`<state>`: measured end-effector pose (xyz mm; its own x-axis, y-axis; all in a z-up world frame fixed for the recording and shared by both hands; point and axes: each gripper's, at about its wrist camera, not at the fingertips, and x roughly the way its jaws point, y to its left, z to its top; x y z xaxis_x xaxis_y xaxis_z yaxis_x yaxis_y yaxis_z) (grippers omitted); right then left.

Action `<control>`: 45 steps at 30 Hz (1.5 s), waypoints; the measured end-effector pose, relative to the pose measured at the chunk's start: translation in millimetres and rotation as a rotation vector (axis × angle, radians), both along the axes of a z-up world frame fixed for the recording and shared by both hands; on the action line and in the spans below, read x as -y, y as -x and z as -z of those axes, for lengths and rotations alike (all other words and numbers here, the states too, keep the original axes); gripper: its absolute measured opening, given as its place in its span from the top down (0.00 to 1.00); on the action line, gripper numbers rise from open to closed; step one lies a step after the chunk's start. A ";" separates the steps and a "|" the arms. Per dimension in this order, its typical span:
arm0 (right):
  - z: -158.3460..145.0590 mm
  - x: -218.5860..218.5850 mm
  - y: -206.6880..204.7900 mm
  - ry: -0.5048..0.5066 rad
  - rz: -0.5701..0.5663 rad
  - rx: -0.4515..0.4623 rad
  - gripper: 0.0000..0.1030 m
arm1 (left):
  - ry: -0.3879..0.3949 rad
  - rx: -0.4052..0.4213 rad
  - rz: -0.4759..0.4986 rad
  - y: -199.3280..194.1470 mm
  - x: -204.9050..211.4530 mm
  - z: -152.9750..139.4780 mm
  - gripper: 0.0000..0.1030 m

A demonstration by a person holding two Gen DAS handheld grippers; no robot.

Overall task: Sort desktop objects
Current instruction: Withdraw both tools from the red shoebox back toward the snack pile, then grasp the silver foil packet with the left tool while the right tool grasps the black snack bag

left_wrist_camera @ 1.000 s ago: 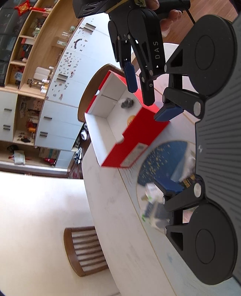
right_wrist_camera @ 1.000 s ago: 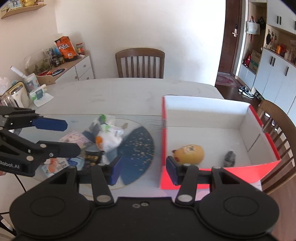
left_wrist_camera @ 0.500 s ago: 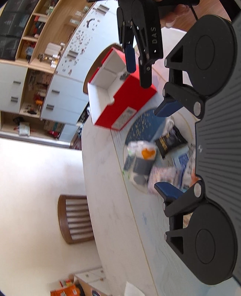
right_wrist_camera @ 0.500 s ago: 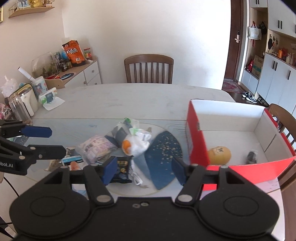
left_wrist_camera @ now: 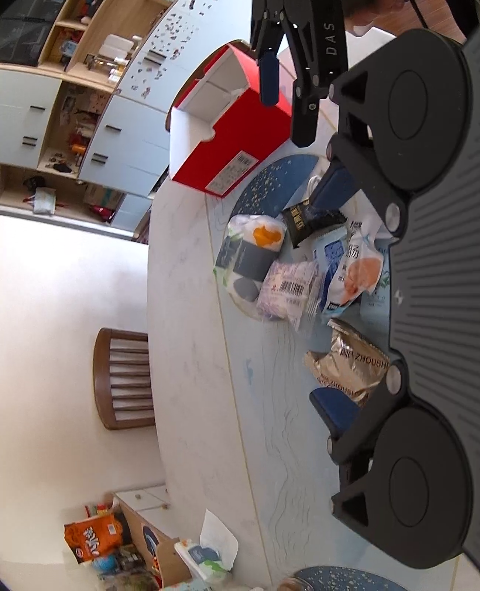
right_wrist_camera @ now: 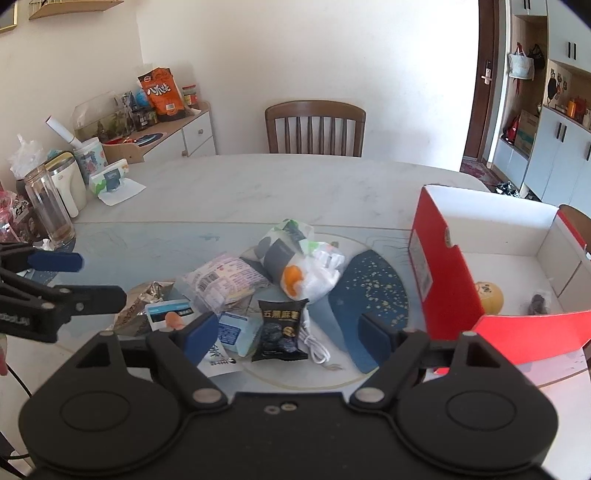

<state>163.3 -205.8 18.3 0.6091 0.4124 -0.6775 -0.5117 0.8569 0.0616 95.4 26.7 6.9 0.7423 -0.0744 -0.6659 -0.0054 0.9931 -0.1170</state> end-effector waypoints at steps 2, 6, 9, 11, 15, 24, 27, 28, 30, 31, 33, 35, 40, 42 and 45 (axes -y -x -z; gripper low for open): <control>0.7 -1.9 0.2 -0.001 -0.001 0.000 0.19 | -0.002 -0.004 -0.007 -0.3 -1.6 0.5 0.00; 3.5 -4.8 0.3 0.002 -0.002 -0.006 0.19 | 0.004 -0.013 -0.015 -1.8 -5.0 1.4 0.00; 6.8 -8.2 0.6 0.011 -0.007 -0.010 0.19 | 0.007 -0.023 -0.031 -4.7 -7.3 3.7 0.00; 9.1 -10.6 0.4 0.016 -0.012 -0.012 0.19 | 0.010 -0.036 -0.040 -7.1 -10.8 6.7 0.00; 14.9 -15.0 -2.3 0.023 -0.016 -0.020 0.19 | 0.012 -0.056 -0.069 -11.3 -18.6 12.4 0.00; 33.0 -24.8 -13.4 0.048 -0.018 -0.025 0.20 | 0.098 -0.178 -0.183 -36.3 -50.3 35.9 0.00; 40.9 -26.9 -20.3 0.061 -0.007 -0.036 0.20 | 0.156 -0.242 -0.227 -49.3 -63.0 44.7 0.00; 43.5 -27.5 -22.1 0.064 -0.005 -0.038 0.21 | 0.172 -0.260 -0.241 -54.6 -67.5 48.0 0.00; 49.4 -29.0 -26.5 0.069 -0.001 -0.047 0.21 | 0.189 -0.283 -0.261 -62.5 -73.4 53.8 0.00; 52.4 -29.9 -28.6 0.067 -0.002 -0.053 0.21 | 0.194 -0.302 -0.274 -67.2 -76.4 57.4 0.00; 58.0 -31.8 -32.6 0.078 0.001 -0.059 0.22 | 0.220 -0.335 -0.291 -74.5 -81.9 64.1 0.00; 62.8 -34.0 -35.5 0.088 0.002 -0.064 0.22 | 0.233 -0.353 -0.309 -79.6 -84.1 69.5 0.00; 73.8 -40.4 -41.3 0.113 -0.002 -0.083 0.26 | 0.228 -0.381 -0.329 -86.2 -84.8 78.5 0.01; 77.7 -43.6 -43.6 0.122 -0.005 -0.089 0.28 | 0.217 -0.383 -0.321 -88.4 -83.9 79.7 0.02; 82.4 -47.7 -47.6 0.133 -0.005 -0.102 0.35 | 0.215 -0.387 -0.315 -91.0 -82.2 82.1 0.14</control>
